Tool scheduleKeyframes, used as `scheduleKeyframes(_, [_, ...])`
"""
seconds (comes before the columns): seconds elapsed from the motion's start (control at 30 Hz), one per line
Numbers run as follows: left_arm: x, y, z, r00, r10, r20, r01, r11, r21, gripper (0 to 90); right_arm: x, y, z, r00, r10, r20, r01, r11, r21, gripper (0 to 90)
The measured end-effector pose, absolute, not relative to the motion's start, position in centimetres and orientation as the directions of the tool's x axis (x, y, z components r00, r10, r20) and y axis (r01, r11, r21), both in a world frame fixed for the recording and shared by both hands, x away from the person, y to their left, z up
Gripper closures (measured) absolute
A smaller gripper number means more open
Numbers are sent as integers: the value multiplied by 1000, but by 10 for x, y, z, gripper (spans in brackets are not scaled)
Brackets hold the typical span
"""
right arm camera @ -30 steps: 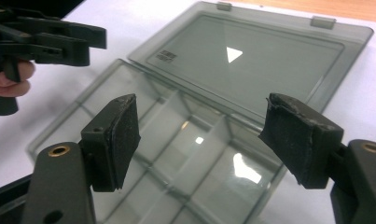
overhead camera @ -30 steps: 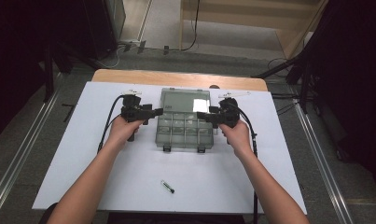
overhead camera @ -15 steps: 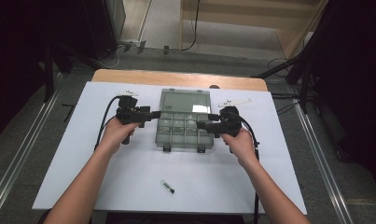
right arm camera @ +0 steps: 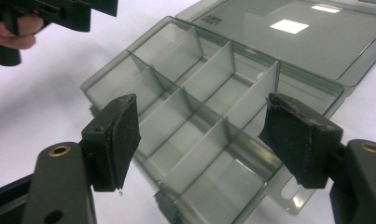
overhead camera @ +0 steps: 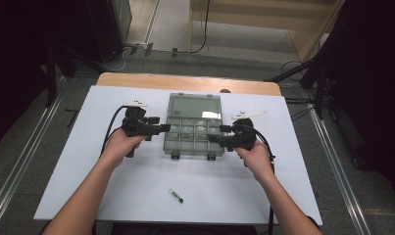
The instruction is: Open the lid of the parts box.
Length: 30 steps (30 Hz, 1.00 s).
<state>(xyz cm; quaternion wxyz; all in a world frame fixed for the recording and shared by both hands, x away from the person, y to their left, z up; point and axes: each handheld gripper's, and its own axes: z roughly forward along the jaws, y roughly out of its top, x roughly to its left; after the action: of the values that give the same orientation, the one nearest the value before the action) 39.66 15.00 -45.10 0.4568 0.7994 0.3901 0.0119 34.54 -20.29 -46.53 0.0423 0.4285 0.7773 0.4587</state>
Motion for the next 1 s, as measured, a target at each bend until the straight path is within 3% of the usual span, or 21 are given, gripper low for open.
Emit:
scheduleKeyframes(0.37, [384,160,-449,695,637,-335,616,-286,734,328,334,-208,-459,-633,696,340,629,206,750,291])
scheduleKeyframes(1.0, [330,182,-444,737,613,-286,580,-355,733,328,314,-203,-455,-662,663,348,633,248,733,284])
